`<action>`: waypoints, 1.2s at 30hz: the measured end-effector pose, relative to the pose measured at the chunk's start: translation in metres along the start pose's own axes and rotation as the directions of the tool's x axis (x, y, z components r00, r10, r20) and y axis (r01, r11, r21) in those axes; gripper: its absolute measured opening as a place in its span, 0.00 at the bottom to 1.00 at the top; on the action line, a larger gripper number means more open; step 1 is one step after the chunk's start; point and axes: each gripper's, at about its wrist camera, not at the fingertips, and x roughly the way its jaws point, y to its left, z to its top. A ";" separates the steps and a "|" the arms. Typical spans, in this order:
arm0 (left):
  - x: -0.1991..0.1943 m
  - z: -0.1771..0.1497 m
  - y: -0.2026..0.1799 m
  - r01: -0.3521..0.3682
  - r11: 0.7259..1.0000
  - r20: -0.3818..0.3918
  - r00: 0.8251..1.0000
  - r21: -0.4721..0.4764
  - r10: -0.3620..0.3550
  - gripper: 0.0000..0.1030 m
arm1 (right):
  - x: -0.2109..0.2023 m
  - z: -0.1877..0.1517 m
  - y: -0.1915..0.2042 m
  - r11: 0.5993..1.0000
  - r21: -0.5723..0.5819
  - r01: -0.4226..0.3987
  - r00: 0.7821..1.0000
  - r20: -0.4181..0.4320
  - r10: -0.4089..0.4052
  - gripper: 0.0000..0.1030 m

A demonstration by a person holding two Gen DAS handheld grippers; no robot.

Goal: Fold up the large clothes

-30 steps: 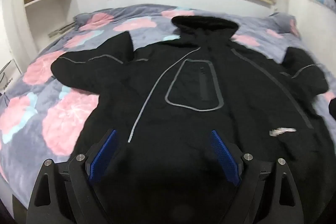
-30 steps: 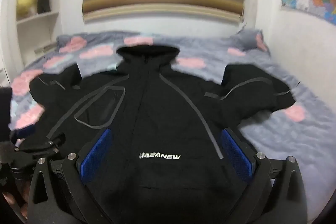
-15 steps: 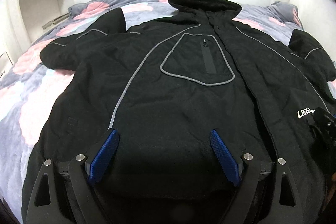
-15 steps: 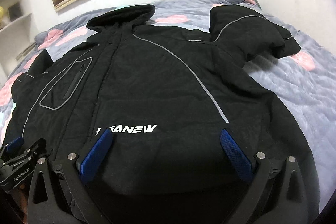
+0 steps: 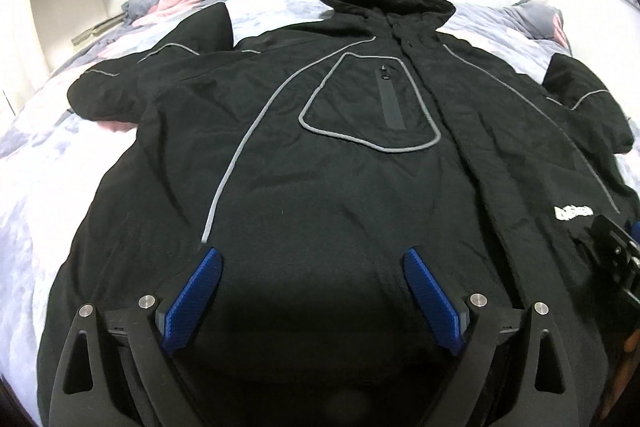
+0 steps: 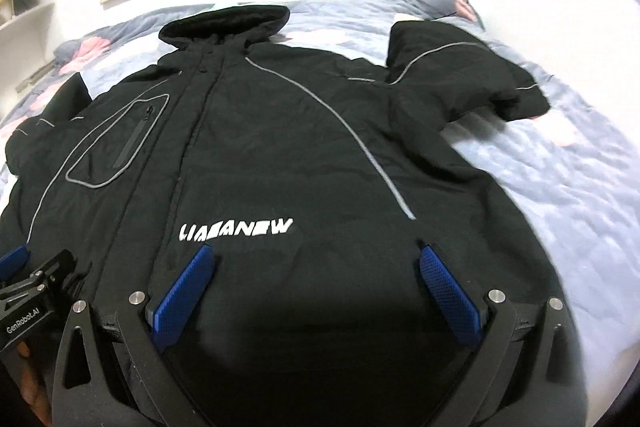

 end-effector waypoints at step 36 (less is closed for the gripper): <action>-0.131 0.010 -0.009 0.069 0.998 0.183 0.981 0.012 -0.070 0.91 | -0.090 0.022 0.017 1.000 0.009 -0.005 1.000 -0.006 0.005 1.00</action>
